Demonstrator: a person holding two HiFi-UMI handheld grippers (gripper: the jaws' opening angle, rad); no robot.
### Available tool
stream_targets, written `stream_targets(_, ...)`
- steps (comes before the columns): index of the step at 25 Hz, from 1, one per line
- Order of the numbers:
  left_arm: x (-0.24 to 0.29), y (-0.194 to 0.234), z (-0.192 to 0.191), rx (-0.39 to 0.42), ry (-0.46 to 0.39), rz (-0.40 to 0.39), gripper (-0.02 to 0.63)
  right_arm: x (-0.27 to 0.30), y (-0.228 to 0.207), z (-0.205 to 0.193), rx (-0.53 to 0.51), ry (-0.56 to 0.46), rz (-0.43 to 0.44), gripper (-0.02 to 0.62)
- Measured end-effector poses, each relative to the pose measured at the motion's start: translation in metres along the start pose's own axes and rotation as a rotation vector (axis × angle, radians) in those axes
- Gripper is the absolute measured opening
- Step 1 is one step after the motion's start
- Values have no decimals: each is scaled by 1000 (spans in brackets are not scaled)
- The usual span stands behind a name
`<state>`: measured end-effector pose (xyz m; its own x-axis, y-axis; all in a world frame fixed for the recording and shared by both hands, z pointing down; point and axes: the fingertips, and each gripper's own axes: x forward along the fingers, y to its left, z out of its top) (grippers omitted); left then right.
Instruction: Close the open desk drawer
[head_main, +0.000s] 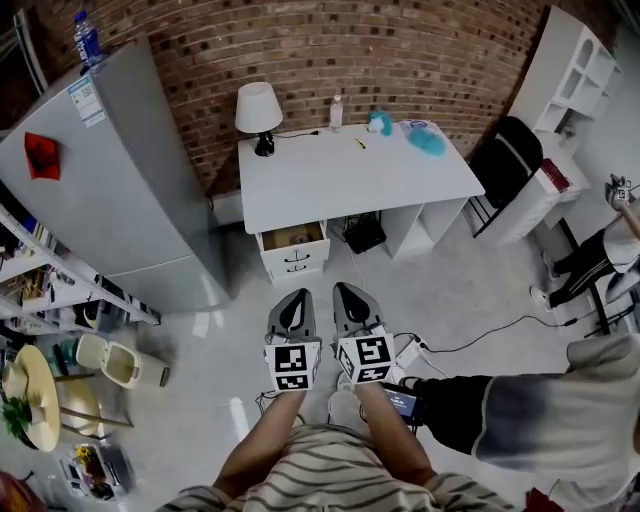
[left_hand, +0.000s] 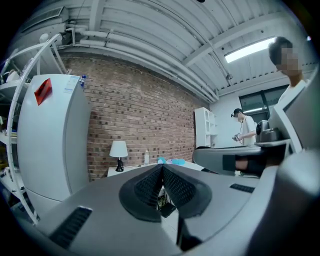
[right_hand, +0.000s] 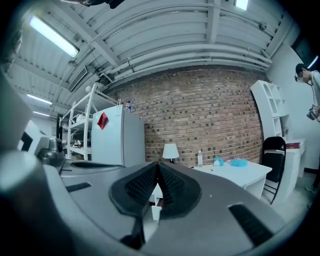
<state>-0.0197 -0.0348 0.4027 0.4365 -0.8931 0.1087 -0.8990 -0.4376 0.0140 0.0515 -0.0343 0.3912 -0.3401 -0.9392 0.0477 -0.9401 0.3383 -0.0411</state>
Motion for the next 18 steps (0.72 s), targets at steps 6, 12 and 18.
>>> stream_targets(6,54,-3,-6,-17,30,69,8,37,-47,-1,11,7,50,11)
stream_targets(12,102,-18,-6,-21,46,109,8,64,-89,-3,18,23,100,11)
stream_targets(18,139,-26,-4,-32,49,136,8,86,-112,-3,-29,24,149,11)
